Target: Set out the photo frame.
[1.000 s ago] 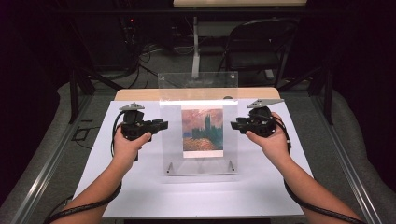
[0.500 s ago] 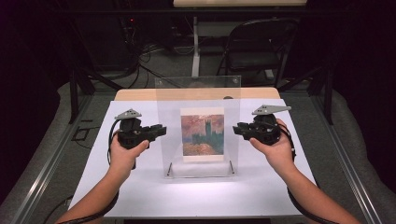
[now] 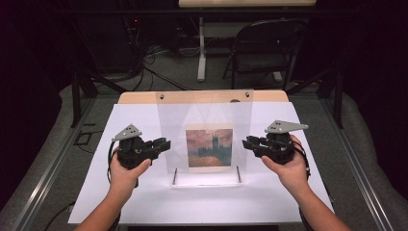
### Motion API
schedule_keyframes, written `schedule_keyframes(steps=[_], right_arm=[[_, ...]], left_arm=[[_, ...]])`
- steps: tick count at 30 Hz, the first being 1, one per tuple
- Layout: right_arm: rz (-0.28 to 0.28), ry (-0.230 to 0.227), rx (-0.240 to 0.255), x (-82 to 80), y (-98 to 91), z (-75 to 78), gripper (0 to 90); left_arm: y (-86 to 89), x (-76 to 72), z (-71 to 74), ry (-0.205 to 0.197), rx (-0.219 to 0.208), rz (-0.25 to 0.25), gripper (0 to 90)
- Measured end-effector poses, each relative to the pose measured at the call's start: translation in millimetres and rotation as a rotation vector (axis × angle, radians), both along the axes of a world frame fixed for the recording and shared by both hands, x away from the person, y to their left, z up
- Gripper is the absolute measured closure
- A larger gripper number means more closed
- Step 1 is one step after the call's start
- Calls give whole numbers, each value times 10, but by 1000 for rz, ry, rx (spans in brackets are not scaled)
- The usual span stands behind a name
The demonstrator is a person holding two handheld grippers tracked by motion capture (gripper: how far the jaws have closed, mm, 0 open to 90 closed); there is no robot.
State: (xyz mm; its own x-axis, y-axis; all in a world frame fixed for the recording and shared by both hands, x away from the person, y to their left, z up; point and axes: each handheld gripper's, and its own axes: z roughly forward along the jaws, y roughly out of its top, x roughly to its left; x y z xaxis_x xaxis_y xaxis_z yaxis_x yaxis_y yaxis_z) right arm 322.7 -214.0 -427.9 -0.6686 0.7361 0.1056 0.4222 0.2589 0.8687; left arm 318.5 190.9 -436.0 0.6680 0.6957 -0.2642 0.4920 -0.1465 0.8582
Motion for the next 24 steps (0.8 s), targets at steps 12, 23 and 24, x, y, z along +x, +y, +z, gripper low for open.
schedule_keyframes(steps=[12,23,24], right_arm=[[-1,-28,73,-215,-27,-94,704],[-2,16,91,-234,-73,-302,610],[-2,19,88,-251,-89,-343,587]], left_arm=[[-23,-187,-53,-40,45,-7,669],[61,-262,-216,-44,16,12,544],[86,-282,-239,-46,14,19,526]])
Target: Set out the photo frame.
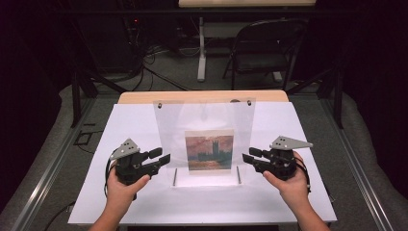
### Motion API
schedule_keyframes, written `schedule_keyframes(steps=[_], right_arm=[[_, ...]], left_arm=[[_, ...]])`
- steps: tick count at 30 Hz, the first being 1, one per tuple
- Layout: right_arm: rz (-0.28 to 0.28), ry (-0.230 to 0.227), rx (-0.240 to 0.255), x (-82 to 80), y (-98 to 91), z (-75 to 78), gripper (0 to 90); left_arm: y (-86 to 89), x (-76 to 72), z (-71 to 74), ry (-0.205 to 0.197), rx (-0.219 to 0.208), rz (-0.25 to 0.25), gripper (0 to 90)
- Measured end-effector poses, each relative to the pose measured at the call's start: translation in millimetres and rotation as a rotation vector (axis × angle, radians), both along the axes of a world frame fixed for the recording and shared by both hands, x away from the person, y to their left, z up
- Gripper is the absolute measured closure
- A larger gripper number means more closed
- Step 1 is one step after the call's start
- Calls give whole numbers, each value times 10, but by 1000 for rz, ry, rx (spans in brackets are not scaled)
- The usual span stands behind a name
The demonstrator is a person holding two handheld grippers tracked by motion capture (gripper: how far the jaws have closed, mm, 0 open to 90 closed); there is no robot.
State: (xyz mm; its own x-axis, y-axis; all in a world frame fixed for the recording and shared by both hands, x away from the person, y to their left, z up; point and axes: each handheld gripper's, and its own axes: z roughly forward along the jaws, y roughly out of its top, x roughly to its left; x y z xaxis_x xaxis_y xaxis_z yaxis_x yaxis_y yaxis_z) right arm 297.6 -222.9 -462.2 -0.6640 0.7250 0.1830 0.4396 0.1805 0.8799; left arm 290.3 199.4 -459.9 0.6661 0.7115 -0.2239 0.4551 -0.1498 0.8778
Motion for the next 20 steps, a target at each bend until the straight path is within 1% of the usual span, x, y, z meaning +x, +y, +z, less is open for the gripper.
schedule_keyframes(steps=[2,3,4,5,6,7,8,10,12,13,14,16,17,19,20], right_arm=[[-14,-3,-8,-43,-40,-86,559],[-21,5,-11,-66,-59,-130,550],[-30,3,-10,-83,-82,-176,535],[-42,7,-10,-101,-106,-222,517],[-59,25,-1,-123,-149,-311,500],[-59,25,-1,-123,-149,-311,500],[-72,31,2,-134,-170,-348,486],[-91,39,5,-150,-209,-405,480],[-107,40,9,-154,-242,-462,480],[-111,50,9,-155,-249,-478,480],[-111,56,13,-152,-256,-503,480],[-112,65,14,-136,-262,-565,479],[-111,73,13,-126,-266,-595,479],[-107,94,20,-97,-284,-659,479],[-114,109,38,-87,-289,-688,479]], left_arm=[[56,-39,-53,-2,-11,16,500],[85,-60,-81,3,-21,26,487],[112,-73,-118,6,-36,32,478],[135,-83,-155,16,-40,36,470],[153,-91,-198,22,-39,44,459],[171,-96,-245,26,-36,53,459],[187,-102,-291,28,-29,65,455],[213,-114,-389,16,-21,90,448],[235,-107,-488,17,-17,99,435],[240,-101,-533,16,-12,104,433],[245,-93,-577,14,11,113,428],[253,-86,-620,9,46,119,422],[257,-83,-641,0,56,121,418],[261,-81,-667,-1,58,124,409],[260,-80,-677,2,49,124,405]])
